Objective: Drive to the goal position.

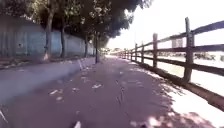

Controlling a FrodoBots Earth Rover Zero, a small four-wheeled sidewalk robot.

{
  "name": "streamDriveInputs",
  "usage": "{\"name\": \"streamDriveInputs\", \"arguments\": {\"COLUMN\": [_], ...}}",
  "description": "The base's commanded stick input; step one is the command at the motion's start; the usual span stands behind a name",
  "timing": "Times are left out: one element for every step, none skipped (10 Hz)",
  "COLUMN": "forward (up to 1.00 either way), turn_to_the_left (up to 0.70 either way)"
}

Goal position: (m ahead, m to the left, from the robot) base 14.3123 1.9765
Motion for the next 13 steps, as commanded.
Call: {"name": "streamDriveInputs", "arguments": {"forward": [0.85, 0.85, 0.85, 0.85, 0.85, 0.85, 0.85, 0.85, 0.85, 0.85, 0.85, 0.85, 0.85], "turn_to_the_left": [-0.25, -0.03, 0.0, 0.0, 0.0, 0.0, 0.0, 0.0, 0.0, 0.0, 0.0, 0.0, 0.0]}}
